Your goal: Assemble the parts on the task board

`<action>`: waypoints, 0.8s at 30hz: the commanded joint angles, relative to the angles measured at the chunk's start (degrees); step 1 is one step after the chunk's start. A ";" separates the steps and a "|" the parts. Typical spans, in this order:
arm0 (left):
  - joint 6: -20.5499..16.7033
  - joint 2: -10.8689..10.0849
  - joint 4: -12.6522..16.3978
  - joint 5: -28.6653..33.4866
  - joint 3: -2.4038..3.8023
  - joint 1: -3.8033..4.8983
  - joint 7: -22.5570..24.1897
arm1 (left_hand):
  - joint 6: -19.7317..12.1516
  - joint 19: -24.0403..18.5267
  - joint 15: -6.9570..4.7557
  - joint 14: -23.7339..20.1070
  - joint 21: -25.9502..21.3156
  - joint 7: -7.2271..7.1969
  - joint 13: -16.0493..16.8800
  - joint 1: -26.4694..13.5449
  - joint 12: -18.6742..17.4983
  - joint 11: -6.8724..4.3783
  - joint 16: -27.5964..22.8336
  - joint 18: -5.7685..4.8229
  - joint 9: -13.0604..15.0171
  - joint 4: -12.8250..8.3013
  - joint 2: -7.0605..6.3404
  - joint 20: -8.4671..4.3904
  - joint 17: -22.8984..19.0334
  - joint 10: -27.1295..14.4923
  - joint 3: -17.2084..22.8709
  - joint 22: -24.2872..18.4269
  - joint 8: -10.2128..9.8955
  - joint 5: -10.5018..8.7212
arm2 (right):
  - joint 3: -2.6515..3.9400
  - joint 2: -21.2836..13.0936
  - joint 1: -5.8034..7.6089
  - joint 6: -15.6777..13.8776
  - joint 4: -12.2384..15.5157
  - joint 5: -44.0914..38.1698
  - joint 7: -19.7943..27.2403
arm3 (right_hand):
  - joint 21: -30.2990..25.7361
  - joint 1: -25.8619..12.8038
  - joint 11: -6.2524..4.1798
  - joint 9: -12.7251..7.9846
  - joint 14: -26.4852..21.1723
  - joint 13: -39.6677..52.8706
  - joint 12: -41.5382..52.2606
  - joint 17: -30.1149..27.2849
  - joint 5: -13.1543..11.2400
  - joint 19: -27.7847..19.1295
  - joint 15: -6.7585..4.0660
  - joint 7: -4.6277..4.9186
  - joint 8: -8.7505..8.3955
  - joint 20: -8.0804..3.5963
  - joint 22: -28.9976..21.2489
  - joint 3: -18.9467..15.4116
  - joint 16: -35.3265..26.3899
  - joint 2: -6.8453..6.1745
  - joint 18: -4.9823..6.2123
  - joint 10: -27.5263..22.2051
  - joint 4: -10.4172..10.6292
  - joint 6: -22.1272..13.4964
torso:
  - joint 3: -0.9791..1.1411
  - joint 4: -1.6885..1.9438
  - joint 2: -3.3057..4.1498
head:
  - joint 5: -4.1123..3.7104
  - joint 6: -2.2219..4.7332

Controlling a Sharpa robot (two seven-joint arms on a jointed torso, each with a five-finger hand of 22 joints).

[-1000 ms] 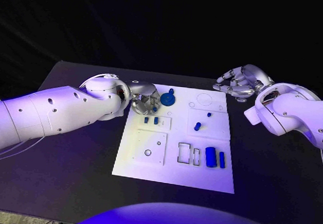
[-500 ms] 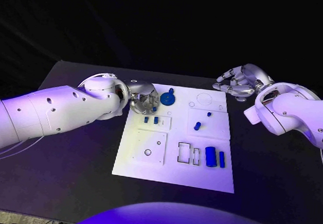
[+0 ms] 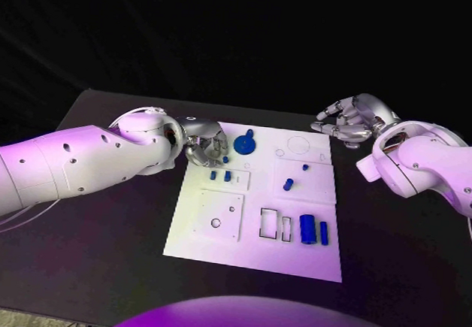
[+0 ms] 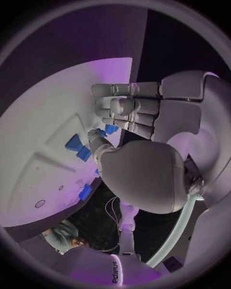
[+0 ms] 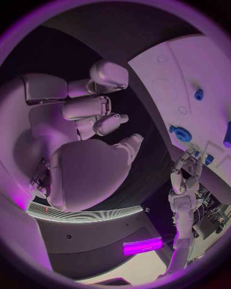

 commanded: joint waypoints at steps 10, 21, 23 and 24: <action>-1.34 -4.20 1.83 8.17 1.59 0.12 2.04 | 2.72 -0.76 0.55 -6.59 -0.46 2.50 0.91 5.08 1.36 1.03 -4.06 0.72 0.60 -2.77 1.87 0.44 -10.26 -3.17 3.58 0.08 0.82 -0.22 | -0.02 -0.25 -0.18 3.59 -0.35 -3.23 1.69 | -8.02 1.65 0.47 -1.19 0.54 -28.46 -28.52 -4.50 -0.11 -3.47 -0.28 0.35 1.93 0.11 -4.94 6.44 -6.61 -1.07 1.70 -18.11 -2.13 -0.43 | 0.03 0.07 -0.16 | -0.55 0.54; -6.63 -9.70 3.61 46.37 2.66 0.34 14.14 | 1.86 -2.31 1.10 -10.69 -5.53 3.58 -0.62 3.56 1.35 1.86 -15.11 0.80 0.36 -2.63 2.92 1.02 -19.78 -4.20 4.25 -3.21 -0.02 -0.30 | -0.62 0.82 -2.88 8.72 -0.90 -35.00 2.59 | -6.53 4.78 1.26 -3.49 0.64 -52.43 -52.89 -7.40 -0.28 -1.78 0.31 0.32 0.41 0.46 -2.63 12.36 -8.92 -3.99 1.26 -13.72 -4.76 3.62 | -0.07 -0.05 -0.34 | -3.10 2.42; -8.16 -10.41 4.50 54.09 2.67 0.29 17.08 | 1.89 -2.40 1.20 -10.71 -6.13 3.62 -0.89 3.11 1.31 1.91 -15.80 0.79 0.40 -2.29 3.38 1.15 -20.04 -4.13 4.08 -3.61 -0.01 -0.28 | -0.66 1.01 -3.38 9.31 -0.99 -38.59 2.37 | -6.30 4.92 1.15 -3.65 0.73 -53.61 -53.91 -7.34 -0.30 -1.63 0.29 0.16 0.17 0.36 -2.35 12.44 -8.87 -4.13 1.20 -13.18 -4.92 4.23 | -0.15 -0.07 -0.31 | -3.72 2.67; -8.98 -10.74 5.14 57.64 2.66 0.25 18.38 | 1.88 -2.37 1.21 -10.66 -6.27 3.60 -0.94 2.97 1.37 1.89 -15.91 0.79 0.40 -2.18 3.54 1.18 -20.07 -4.00 4.03 -3.71 -0.02 -0.29 | -0.67 1.09 -3.57 9.64 -0.98 -40.23 2.22 | -6.31 4.97 1.12 -3.70 0.75 -53.99 -54.23 -7.35 -0.31 -1.63 0.25 0.09 0.09 0.33 -2.33 12.44 -8.87 -4.24 1.20 -13.03 -5.00 4.43 | -0.11 -0.14 -0.31 | -4.01 2.86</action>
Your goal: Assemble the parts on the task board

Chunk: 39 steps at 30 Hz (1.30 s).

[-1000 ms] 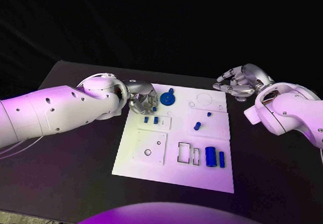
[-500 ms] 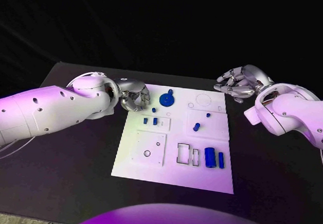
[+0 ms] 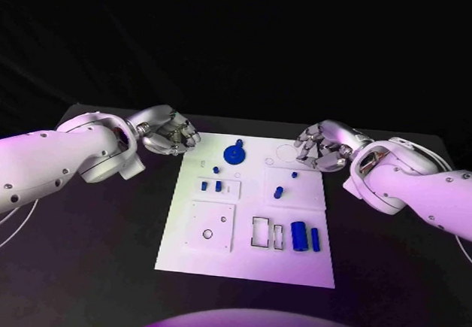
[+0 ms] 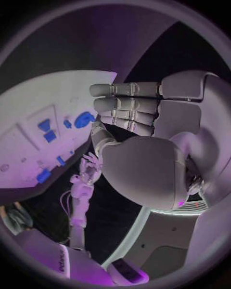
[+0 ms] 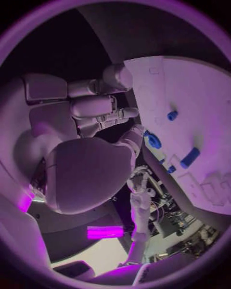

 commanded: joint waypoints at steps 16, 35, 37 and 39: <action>-6.64 -2.55 6.49 41.02 -0.17 -0.49 16.30 | -0.07 0.35 0.11 0.06 -2.72 0.22 -0.67 -2.57 0.07 -0.04 -1.12 0.82 0.18 1.96 0.49 0.41 -0.13 0.36 -2.29 -2.00 -0.13 -0.23 | -0.10 0.55 -1.45 7.74 0.51 -22.21 -1.77 | -0.96 0.08 0.03 -0.83 0.73 -4.40 -3.87 -0.85 -0.32 -0.16 -0.16 -0.26 -1.77 -0.42 -0.27 -1.35 -0.71 -2.39 0.44 0.99 -0.71 1.76 | 0.03 -0.10 0.09 | -2.85 1.45; -7.12 -2.56 6.04 40.27 -0.19 -0.51 15.64 | -0.07 0.61 0.07 -0.24 -3.44 0.28 -0.86 -1.98 0.10 -0.03 -1.59 0.82 0.25 1.72 0.93 0.36 -0.20 0.26 -2.29 -2.54 -0.09 -0.09 | -0.11 1.83 -2.93 6.88 -0.04 -21.30 -3.17 | -1.68 0.45 -0.44 -0.81 0.69 -6.37 -4.01 -1.46 -0.24 -0.24 -0.43 -0.69 -1.37 -0.55 -0.29 -1.72 -1.15 -1.47 0.55 5.42 -0.83 5.09 | -0.08 0.00 0.13 | -2.91 0.74; -7.15 -2.56 6.01 40.18 -0.19 -0.51 15.51 | -0.11 0.64 0.10 -0.36 -3.62 0.32 -0.94 -1.90 0.06 0.02 -1.76 0.82 0.25 1.68 0.96 0.36 -0.23 0.13 -2.32 -2.66 -0.11 -0.08 | -0.11 2.02 -2.99 6.90 -0.24 -20.98 -3.32 | -1.55 0.33 -0.46 -0.81 0.72 -6.45 -4.04 -1.41 -0.24 -0.14 -0.47 -0.70 -1.36 -0.57 -0.18 -1.70 -1.10 -1.37 0.52 5.60 -0.71 5.21 | -0.05 0.01 0.11 | -2.94 0.73; -7.28 -2.55 5.97 40.13 -0.19 -0.51 15.44 | -0.12 0.65 0.12 -0.42 -3.70 0.34 -0.97 -1.87 0.03 0.04 -1.84 0.81 0.26 1.66 0.96 0.35 -0.25 0.07 -2.34 -2.72 -0.11 -0.08 | -0.11 2.15 -3.05 6.94 -0.33 -21.18 -3.47 | -1.58 0.26 -0.57 -0.78 0.73 -6.57 -4.04 -1.47 -0.24 -0.11 -0.56 -0.80 -1.27 -0.61 -0.16 -1.62 -1.14 -1.15 0.52 6.02 -0.60 5.53 | 0.02 -0.04 0.08 | -2.92 0.66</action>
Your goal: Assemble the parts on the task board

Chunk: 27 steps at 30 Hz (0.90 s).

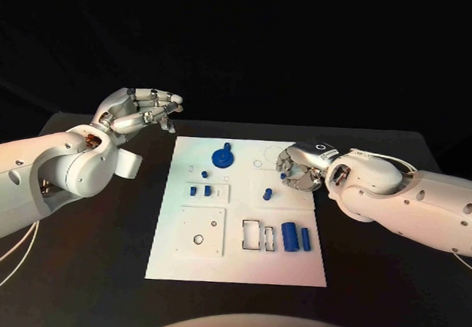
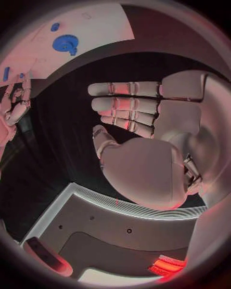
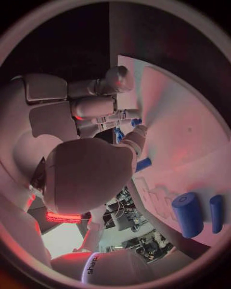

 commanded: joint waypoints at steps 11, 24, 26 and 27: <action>-1.77 0.01 0.42 0.08 0.02 0.01 1.22 | -0.08 0.58 0.12 -0.62 -0.72 0.37 -0.25 0.71 0.06 0.06 -0.67 0.83 0.15 -0.51 0.72 0.09 -0.14 -0.03 -0.01 -0.35 -0.07 0.05 | -0.22 1.29 -1.12 3.32 -1.21 -4.15 -3.69 | 1.89 3.26 -1.10 1.16 0.99 -1.23 -1.33 0.50 0.04 0.97 -1.59 -0.79 1.53 -1.19 1.97 7.22 0.73 4.55 0.30 4.76 -2.85 3.95 | 0.04 -0.03 -0.09 | 0.10 -0.50; -2.36 -0.03 0.56 0.07 0.02 0.01 1.40 | -0.24 0.28 0.36 -1.52 -1.42 0.57 -0.70 1.10 -0.26 0.35 -1.69 0.73 0.17 -0.97 0.68 0.15 -0.39 -0.84 -0.06 -0.76 -0.11 0.14 | -0.28 1.39 -1.23 4.85 -0.46 -6.48 -5.77 | 3.05 2.31 -1.41 1.73 0.98 -1.35 -1.83 0.45 -0.01 1.17 -1.94 -1.04 1.89 -1.24 3.21 9.14 0.70 4.65 0.16 6.22 -4.27 4.66 | 0.03 -0.06 -0.10 | -0.06 -0.63; -2.33 -0.03 0.58 0.07 0.02 0.01 1.36 | -0.25 0.24 0.38 -1.58 -1.47 0.59 -0.72 1.10 -0.28 0.36 -1.76 0.72 0.17 -0.98 0.69 0.16 -0.40 -0.89 -0.07 -0.78 -0.11 0.13 | -0.28 1.42 -1.23 4.79 -0.35 -6.64 -5.93 | 3.02 2.21 -1.39 1.75 0.95 -1.36 -1.89 0.36 -0.01 1.13 -1.95 -1.02 1.88 -1.23 3.22 9.26 0.63 4.67 0.17 6.24 -4.32 4.63 | 0.00 -0.04 -0.10 | -0.11 -0.63; -2.33 -0.03 0.58 0.07 0.02 0.01 1.34 | -0.25 0.24 0.38 -1.58 -1.47 0.59 -0.72 1.10 -0.28 0.36 -1.76 0.72 0.17 -0.98 0.69 0.16 -0.40 -0.89 -0.07 -0.78 -0.11 0.13 | -0.28 1.44 -1.23 4.78 -0.30 -6.68 -5.98 | 2.96 2.02 -1.37 1.78 0.91 -1.39 -1.99 0.24 -0.03 1.07 -1.95 -0.99 1.86 -1.22 3.22 9.39 0.54 4.66 0.18 6.25 -4.36 4.60 | -0.01 -0.03 -0.10 | -0.11 -0.64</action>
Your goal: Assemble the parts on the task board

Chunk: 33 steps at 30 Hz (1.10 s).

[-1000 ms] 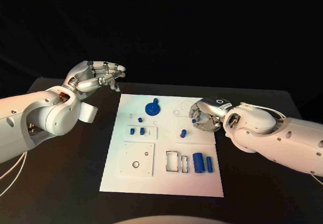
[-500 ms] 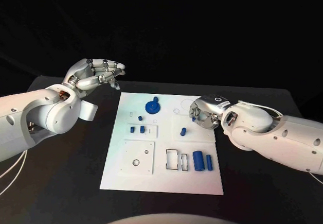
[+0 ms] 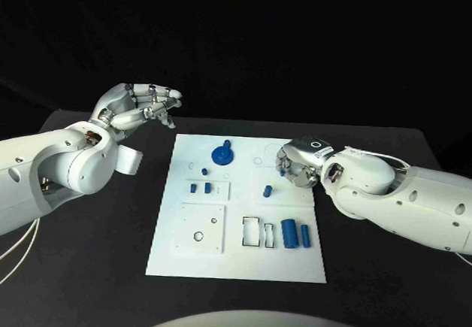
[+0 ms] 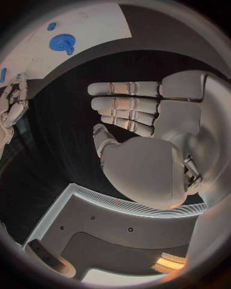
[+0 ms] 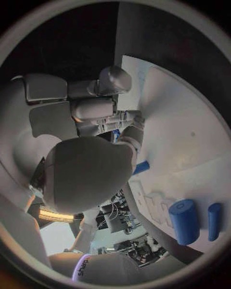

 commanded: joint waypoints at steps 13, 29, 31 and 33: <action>0.09 -0.08 0.32 0.09 0.02 0.02 0.53 | -0.16 -0.22 0.10 -0.78 -0.49 0.47 -0.27 0.54 -0.40 -0.03 -0.68 0.72 0.07 -0.57 0.04 0.05 -0.16 -0.77 -0.03 -0.25 -0.13 0.16 | -0.57 0.44 -0.76 4.06 0.20 -0.41 -2.21 | 0.03 -4.36 -0.04 0.82 0.95 -0.12 -1.12 -0.02 0.00 -0.10 -0.53 -0.27 0.66 0.02 0.47 0.47 0.02 -0.24 0.16 1.17 0.96 0.32 | -0.11 0.05 0.03 | -0.08 -0.05; 0.28 -0.07 0.29 0.05 0.02 0.03 0.06 | -0.55 -0.52 0.31 -1.22 -0.90 0.69 -0.64 0.59 -0.69 0.23 -1.22 0.70 0.03 -0.75 0.06 0.21 -0.29 -1.56 -0.09 -0.46 -0.26 0.39 | -0.48 -0.56 -0.16 -2.25 0.54 3.38 -0.71 | 2.34 -5.94 -0.42 1.36 1.10 -0.04 -1.32 0.52 0.03 1.36 -0.82 -0.74 1.07 -0.08 2.05 0.48 0.44 -0.31 -0.35 2.09 1.63 0.50 | -0.09 0.03 -0.04 | -0.14 0.26; 0.28 -0.06 0.23 0.05 0.02 0.03 0.05 | -0.59 -0.54 0.32 -1.25 -0.92 0.70 -0.66 0.60 -0.71 0.24 -1.25 0.70 0.02 -0.78 0.05 0.22 -0.29 -1.61 -0.09 -0.47 -0.28 0.42 | -0.46 -0.64 0.01 -2.52 0.57 3.58 -0.68 | 2.34 -5.94 -0.42 1.36 1.10 -0.04 -1.32 0.52 0.03 1.36 -0.82 -0.74 1.07 -0.08 2.05 0.48 0.44 -0.31 -0.35 2.09 1.63 0.50 | -0.08 0.04 -0.02 | -0.15 0.38; 0.25 -0.04 0.14 0.05 0.02 0.03 0.04 | -0.65 -0.56 0.34 -1.28 -0.95 0.73 -0.69 0.59 -0.72 0.27 -1.29 0.70 0.01 -0.77 0.06 0.23 -0.30 -1.67 -0.10 -0.48 -0.30 0.44 | -0.44 -0.71 0.18 -2.69 0.55 3.85 -0.68 | 2.40 -5.95 -0.43 1.37 1.11 -0.04 -1.32 0.57 0.02 1.40 -0.83 -0.74 1.07 -0.09 2.09 0.48 0.47 -0.33 -0.36 2.11 1.61 0.49 | -0.09 0.05 -0.02 | -0.11 0.47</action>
